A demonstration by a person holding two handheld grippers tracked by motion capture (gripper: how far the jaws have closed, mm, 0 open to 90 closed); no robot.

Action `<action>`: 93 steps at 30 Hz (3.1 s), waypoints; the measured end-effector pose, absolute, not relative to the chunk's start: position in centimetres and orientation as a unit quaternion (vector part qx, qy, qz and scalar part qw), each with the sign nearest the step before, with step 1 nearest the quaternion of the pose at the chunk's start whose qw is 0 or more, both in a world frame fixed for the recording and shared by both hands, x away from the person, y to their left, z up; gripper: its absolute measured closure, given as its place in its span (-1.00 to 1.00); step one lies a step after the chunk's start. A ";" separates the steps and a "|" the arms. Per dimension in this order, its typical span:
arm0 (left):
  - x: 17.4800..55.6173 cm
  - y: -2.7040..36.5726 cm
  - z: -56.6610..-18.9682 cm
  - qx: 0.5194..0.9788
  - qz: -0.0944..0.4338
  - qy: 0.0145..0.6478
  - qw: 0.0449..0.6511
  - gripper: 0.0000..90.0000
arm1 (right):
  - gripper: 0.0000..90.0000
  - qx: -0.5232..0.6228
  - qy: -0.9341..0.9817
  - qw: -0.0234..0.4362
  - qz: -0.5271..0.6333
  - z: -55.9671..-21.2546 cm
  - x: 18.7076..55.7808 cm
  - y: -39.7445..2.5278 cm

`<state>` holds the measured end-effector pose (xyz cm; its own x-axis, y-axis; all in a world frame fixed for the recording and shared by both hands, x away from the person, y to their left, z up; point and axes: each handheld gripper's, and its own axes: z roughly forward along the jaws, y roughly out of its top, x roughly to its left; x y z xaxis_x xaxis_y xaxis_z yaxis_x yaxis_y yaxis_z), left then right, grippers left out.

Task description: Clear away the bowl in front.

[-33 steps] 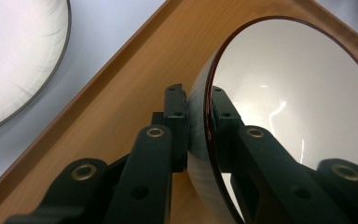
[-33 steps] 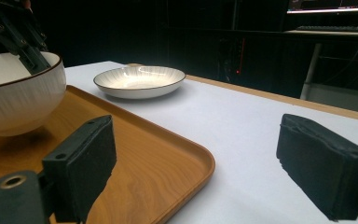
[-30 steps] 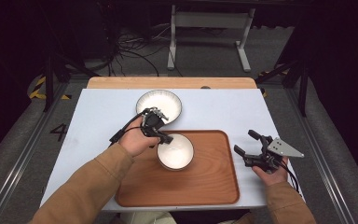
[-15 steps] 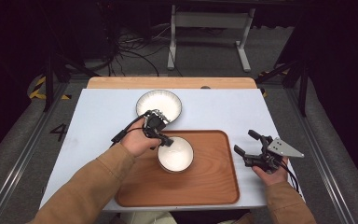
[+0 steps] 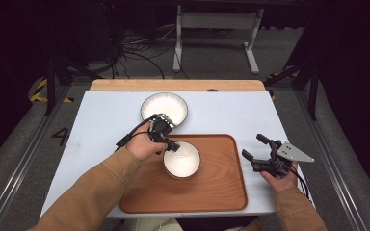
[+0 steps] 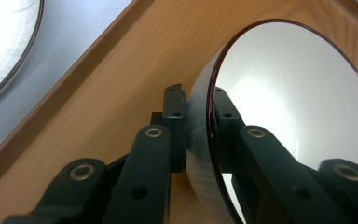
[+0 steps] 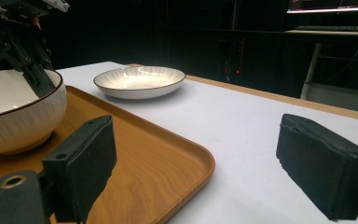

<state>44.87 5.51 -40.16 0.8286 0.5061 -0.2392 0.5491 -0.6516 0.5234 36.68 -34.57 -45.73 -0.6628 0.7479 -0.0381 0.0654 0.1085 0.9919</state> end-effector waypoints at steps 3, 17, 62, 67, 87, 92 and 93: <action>44.9 5.5 -40.2 0.907 -0.038 0.294 0.300 0.79 | -0.72 0.295 0.688 0.285 0.599 -45.7 36.7 -34.6; 45.0 5.8 -40.0 0.905 -0.031 0.301 0.300 0.73 | -0.72 0.295 0.688 0.285 0.598 -45.7 36.7 -34.5; 39.1 13.9 -37.0 0.840 0.096 0.291 0.448 -0.51 | -0.82 0.298 0.690 0.275 0.600 -45.7 36.9 -34.7; 38.4 15.2 -37.4 0.835 0.107 0.296 0.451 -0.56 | -0.82 0.297 0.691 0.276 0.599 -45.7 36.9 -34.6; 36.8 20.4 -39.3 0.796 0.141 0.311 0.500 -0.65 | -0.85 0.298 0.689 0.278 0.599 -45.7 36.8 -34.7; 36.4 21.6 -40.0 0.783 0.147 0.323 0.511 -0.66 | -0.85 0.299 0.690 0.278 0.598 -45.7 36.9 -34.6; 36.3 21.8 -40.2 0.780 0.147 0.326 0.514 -0.66 | -0.85 0.298 0.690 0.278 0.599 -45.7 36.9 -34.6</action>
<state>36.31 21.81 -40.16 0.7436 0.6603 -0.1055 0.3572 -0.2588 0.8974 36.85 -34.63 -45.69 -0.6677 0.7440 -0.0260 0.0788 0.1053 0.9913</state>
